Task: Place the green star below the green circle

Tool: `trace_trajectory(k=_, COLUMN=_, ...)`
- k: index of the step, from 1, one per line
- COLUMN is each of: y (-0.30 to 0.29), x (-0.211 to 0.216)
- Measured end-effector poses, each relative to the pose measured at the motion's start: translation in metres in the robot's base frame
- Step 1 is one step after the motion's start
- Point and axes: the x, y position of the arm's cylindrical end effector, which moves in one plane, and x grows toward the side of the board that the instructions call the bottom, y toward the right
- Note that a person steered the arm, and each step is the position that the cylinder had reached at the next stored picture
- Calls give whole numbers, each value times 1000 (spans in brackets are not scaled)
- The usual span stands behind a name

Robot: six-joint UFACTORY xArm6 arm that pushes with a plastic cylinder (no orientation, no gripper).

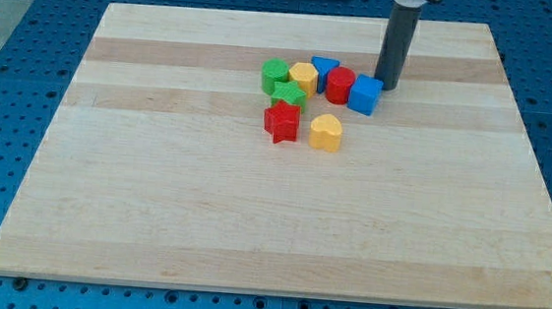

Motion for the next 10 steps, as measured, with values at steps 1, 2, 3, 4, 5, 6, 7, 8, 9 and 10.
trace_trajectory(k=1, y=-1, x=13)
trace_trajectory(k=2, y=14, x=14)
trace_trajectory(k=3, y=59, x=31)
trace_trajectory(k=4, y=53, x=68)
trace_trajectory(k=5, y=27, x=95)
trace_trajectory(k=6, y=2, x=95)
trace_trajectory(k=7, y=-28, x=85)
trace_trajectory(k=8, y=-60, x=73)
trace_trajectory(k=9, y=-82, x=57)
trace_trajectory(k=10, y=-89, x=36)
